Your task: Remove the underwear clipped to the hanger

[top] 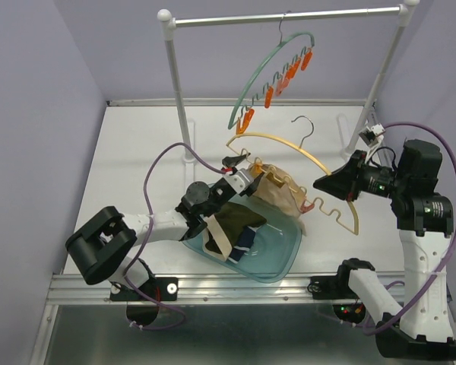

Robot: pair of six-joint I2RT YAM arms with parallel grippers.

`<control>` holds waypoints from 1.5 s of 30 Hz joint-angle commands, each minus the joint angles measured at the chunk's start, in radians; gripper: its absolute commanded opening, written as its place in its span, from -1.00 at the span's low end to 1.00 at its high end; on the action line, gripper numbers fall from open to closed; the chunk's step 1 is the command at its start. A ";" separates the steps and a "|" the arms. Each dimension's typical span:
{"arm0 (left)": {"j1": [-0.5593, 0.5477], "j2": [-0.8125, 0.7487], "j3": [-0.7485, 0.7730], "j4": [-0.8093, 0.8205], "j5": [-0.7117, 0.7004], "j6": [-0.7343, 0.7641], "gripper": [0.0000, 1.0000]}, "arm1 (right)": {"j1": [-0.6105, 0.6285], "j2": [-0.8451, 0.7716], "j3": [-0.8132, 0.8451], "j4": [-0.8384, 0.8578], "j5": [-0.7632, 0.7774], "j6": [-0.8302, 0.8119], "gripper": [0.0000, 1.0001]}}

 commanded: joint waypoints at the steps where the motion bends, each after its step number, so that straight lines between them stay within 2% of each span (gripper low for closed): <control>1: -0.006 -0.051 -0.018 0.132 0.102 -0.035 0.44 | -0.006 -0.008 -0.006 0.087 -0.059 0.025 -0.99; 5: -0.006 -0.063 -0.030 0.141 0.137 -0.058 0.16 | -0.006 -0.011 -0.026 0.092 -0.065 0.034 -0.99; 8: -0.005 -0.068 -0.029 0.138 0.151 -0.063 0.01 | -0.006 -0.014 -0.034 0.095 -0.067 0.041 -0.99; 9: -0.005 -0.068 -0.027 0.133 0.154 -0.063 0.01 | -0.006 -0.014 -0.037 0.098 -0.067 0.042 -0.99; 10: -0.005 -0.068 -0.023 0.132 0.157 -0.064 0.03 | -0.006 -0.014 -0.040 0.100 -0.067 0.045 -0.99; 14: -0.005 -0.052 -0.017 0.135 0.162 -0.067 0.45 | -0.006 -0.011 -0.037 0.109 -0.070 0.059 -0.99; 16: -0.005 -0.043 -0.026 0.143 0.163 -0.084 0.54 | -0.006 -0.005 -0.016 0.121 -0.057 0.077 -0.99; 21: -0.005 -0.045 -0.058 0.175 0.156 -0.113 0.56 | -0.006 0.016 0.015 0.144 -0.047 0.114 -0.99; 24: -0.005 -0.055 -0.064 0.184 0.168 -0.109 0.56 | -0.006 0.035 0.017 0.192 -0.080 0.192 -0.99; 31: 0.006 -0.062 -0.060 0.211 0.309 -0.124 0.57 | -0.006 0.090 0.066 0.209 -0.197 0.222 -0.99; 37: 0.018 -0.098 -0.095 0.261 0.389 -0.185 0.57 | -0.006 0.101 0.080 0.218 -0.202 0.222 -0.99; 40: 0.018 -0.128 -0.112 0.277 0.392 -0.208 0.57 | -0.006 0.108 0.101 0.222 -0.197 0.218 -0.99; 45: 0.018 -0.195 -0.185 0.330 0.317 -0.230 0.62 | -0.006 0.116 0.132 0.233 -0.188 0.225 -0.99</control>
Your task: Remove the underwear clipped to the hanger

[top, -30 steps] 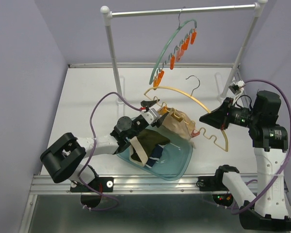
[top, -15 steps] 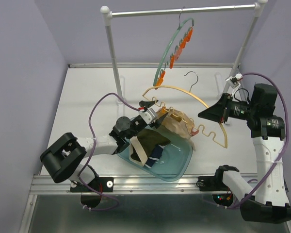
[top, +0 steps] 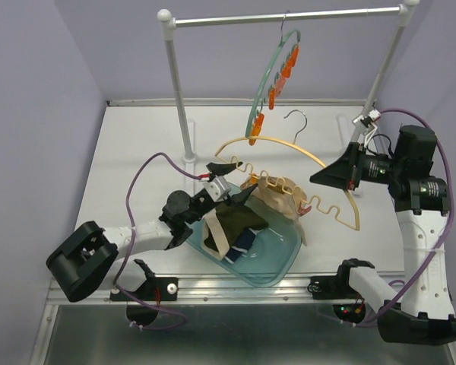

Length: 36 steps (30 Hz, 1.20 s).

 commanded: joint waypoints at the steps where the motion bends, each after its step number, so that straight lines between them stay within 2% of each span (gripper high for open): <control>1: -0.040 -0.083 -0.050 0.292 0.112 -0.044 0.63 | -0.002 0.004 0.096 0.185 -0.013 -0.018 -0.99; 8: -0.040 -0.172 -0.083 0.223 0.043 -0.015 0.69 | -0.002 0.002 0.102 0.206 -0.013 -0.002 -0.99; 11: -0.040 -0.207 -0.083 0.153 0.027 -0.001 0.86 | -0.002 -0.002 0.110 0.215 0.011 0.005 -0.99; 16: -0.040 -0.264 -0.099 0.050 0.013 0.017 0.88 | -0.002 -0.003 0.114 0.237 0.037 0.021 -0.99; 20: -0.040 -0.279 -0.105 0.028 0.009 0.038 0.89 | -0.002 -0.001 0.102 0.252 -0.001 0.043 -0.99; 24: -0.037 -0.253 -0.108 0.093 0.021 0.031 0.89 | -0.002 -0.006 0.093 0.263 -0.035 0.061 -0.99; 33: 0.011 -0.089 -0.070 0.327 0.078 -0.063 0.88 | -0.002 -0.030 0.068 0.272 -0.084 0.089 -0.99; 36: 0.017 -0.069 -0.038 0.335 0.079 -0.066 0.88 | -0.002 -0.039 0.059 0.272 -0.087 0.091 -0.99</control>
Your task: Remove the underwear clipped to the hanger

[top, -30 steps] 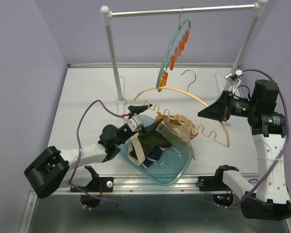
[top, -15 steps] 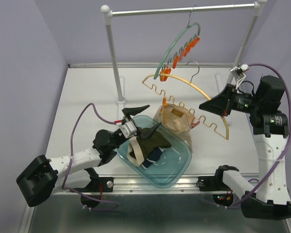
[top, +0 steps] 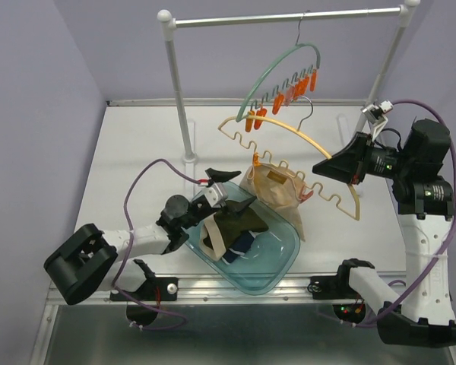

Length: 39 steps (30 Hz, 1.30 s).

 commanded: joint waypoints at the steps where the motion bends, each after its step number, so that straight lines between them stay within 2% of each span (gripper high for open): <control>1: 0.016 0.018 0.068 0.346 0.028 -0.027 0.88 | -0.001 -0.035 0.011 0.092 -0.060 0.014 -0.99; 19: 0.036 0.118 0.203 0.443 0.071 -0.120 0.75 | -0.001 -0.058 -0.044 0.097 -0.062 0.013 -0.99; 30: 0.036 0.085 0.228 0.457 0.060 -0.197 0.58 | -0.001 -0.073 -0.084 0.097 -0.048 0.002 -0.99; 39: 0.036 0.069 0.239 0.455 0.037 -0.217 0.54 | -0.001 -0.078 -0.100 0.099 -0.047 -0.003 -0.99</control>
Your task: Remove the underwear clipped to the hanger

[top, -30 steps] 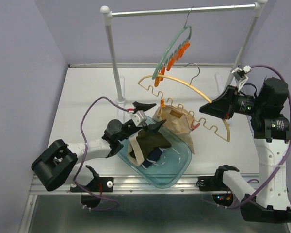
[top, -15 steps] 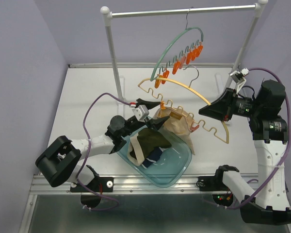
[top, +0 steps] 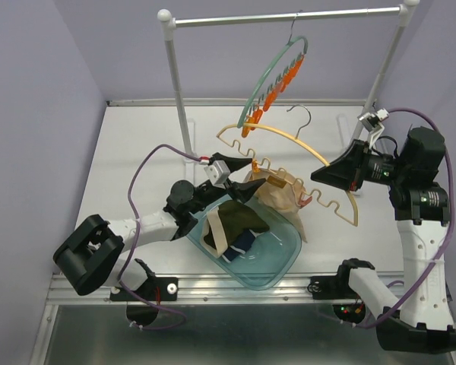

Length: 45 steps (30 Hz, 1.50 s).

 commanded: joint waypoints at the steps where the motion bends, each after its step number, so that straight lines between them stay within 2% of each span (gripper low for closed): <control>1: 0.005 -0.035 0.051 0.451 -0.016 -0.015 0.54 | -0.001 -0.026 -0.020 0.075 -0.026 -0.013 -0.99; 8: -0.003 -0.021 0.071 0.458 -0.054 -0.009 0.54 | -0.001 -0.032 -0.024 0.075 -0.021 -0.011 -0.99; 10: -0.006 -0.015 0.079 0.461 -0.060 -0.010 0.46 | -0.001 -0.033 -0.029 0.077 -0.021 -0.011 -0.99; 14: -0.009 -0.007 0.085 0.460 -0.059 -0.012 0.01 | -0.001 -0.037 -0.029 0.077 -0.021 -0.010 -0.99; 15: -0.011 -0.006 0.082 0.458 -0.060 -0.013 -0.25 | -0.001 -0.037 -0.029 0.078 -0.021 -0.010 -0.99; 17: -0.014 -0.007 0.077 0.457 -0.062 -0.009 -0.58 | -0.001 -0.038 -0.026 0.078 -0.019 -0.010 -0.99; 18: -0.012 -0.010 0.071 0.455 -0.063 -0.007 -0.87 | -0.001 -0.037 -0.029 0.078 -0.019 -0.010 -0.99; 19: -0.012 -0.012 0.068 0.452 -0.065 -0.006 -1.00 | -0.001 -0.037 -0.029 0.080 -0.019 -0.010 -0.99; 23: -0.014 -0.038 0.051 0.435 -0.080 0.008 -1.00 | -0.001 -0.038 -0.027 0.081 -0.010 -0.011 -0.99; 24: -0.012 -0.043 0.045 0.431 -0.091 0.008 -0.69 | -0.001 -0.037 -0.023 0.083 -0.003 -0.013 -0.99; 25: -0.012 -0.056 0.035 0.422 -0.106 0.013 -0.20 | -0.001 -0.037 -0.018 0.083 0.008 -0.018 -0.99; 26: -0.012 -0.064 0.034 0.417 -0.106 0.017 -0.19 | -0.001 -0.035 -0.018 0.083 0.008 -0.018 -0.99; 27: -0.012 -0.073 0.021 0.412 -0.124 0.019 0.08 | -0.001 -0.034 -0.015 0.083 0.023 -0.022 -0.99; 28: -0.014 -0.082 0.015 0.405 -0.132 0.022 0.70 | -0.001 -0.032 -0.007 0.083 0.030 -0.025 -0.99; 29: -0.012 -0.107 0.008 0.379 -0.140 0.025 0.97 | -0.001 -0.029 -0.001 0.083 0.036 -0.030 -0.99; 39: -0.012 -0.299 -0.073 0.081 -0.198 0.105 0.97 | -0.001 -0.014 0.043 0.080 0.167 -0.085 -0.99; 45: -0.014 -0.400 -0.039 -0.189 -0.226 0.040 0.98 | -0.001 -0.012 0.066 0.078 0.307 -0.129 -0.99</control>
